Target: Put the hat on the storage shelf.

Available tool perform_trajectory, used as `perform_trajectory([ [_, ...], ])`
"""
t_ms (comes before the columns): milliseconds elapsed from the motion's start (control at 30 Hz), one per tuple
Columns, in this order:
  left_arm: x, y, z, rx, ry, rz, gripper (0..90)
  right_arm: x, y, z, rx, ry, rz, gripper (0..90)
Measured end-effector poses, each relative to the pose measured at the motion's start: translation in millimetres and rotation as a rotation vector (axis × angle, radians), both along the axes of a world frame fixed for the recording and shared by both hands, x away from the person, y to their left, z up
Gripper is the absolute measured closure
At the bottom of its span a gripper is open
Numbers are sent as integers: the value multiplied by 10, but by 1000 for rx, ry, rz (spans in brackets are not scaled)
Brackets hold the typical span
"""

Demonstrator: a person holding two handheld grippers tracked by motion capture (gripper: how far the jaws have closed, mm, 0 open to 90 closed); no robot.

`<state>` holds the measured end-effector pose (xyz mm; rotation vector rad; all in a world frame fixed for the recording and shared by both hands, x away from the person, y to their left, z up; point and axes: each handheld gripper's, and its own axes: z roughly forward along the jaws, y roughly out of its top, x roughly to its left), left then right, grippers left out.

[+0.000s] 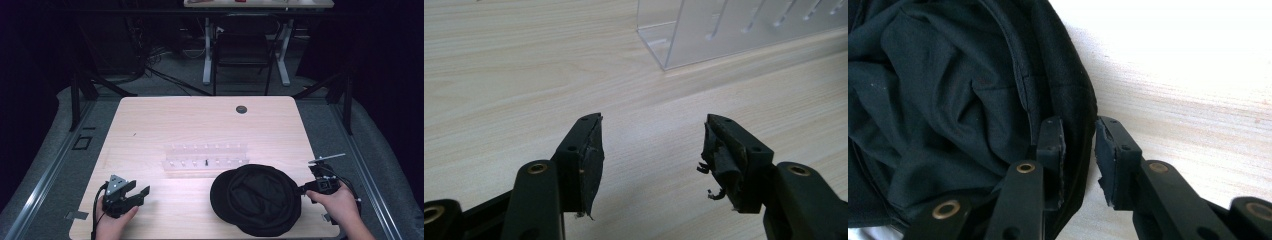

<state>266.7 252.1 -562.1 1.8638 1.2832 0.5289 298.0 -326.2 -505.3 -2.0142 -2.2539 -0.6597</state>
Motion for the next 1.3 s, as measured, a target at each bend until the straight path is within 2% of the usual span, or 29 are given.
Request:
perform_trajectory([
  [100,0,3,0,2,0,2,413,22,-13,-3,2,26,23,754],
  [400,3,4,-3,1,4,-2,412,92,0,-61,12,99,21,695],
  [633,2,3,-3,0,4,-1,411,131,-36,-66,50,151,21,737],
  [700,2,3,-3,0,4,0,411,135,-37,-84,68,145,-1,748],
  [800,4,4,-3,1,4,-1,411,139,-41,-86,83,148,0,792],
  [833,5,4,-5,1,4,-1,411,147,-50,-74,79,165,22,812],
  [900,5,5,-5,2,6,0,411,144,-41,-73,88,161,24,845],
  [933,5,4,-6,2,5,0,411,152,-49,-56,71,175,54,855],
  [1067,2,7,-2,2,4,2,411,149,-29,-38,89,164,36,869],
  [1300,2,6,-4,4,5,0,411,133,-57,15,127,174,48,874],
])
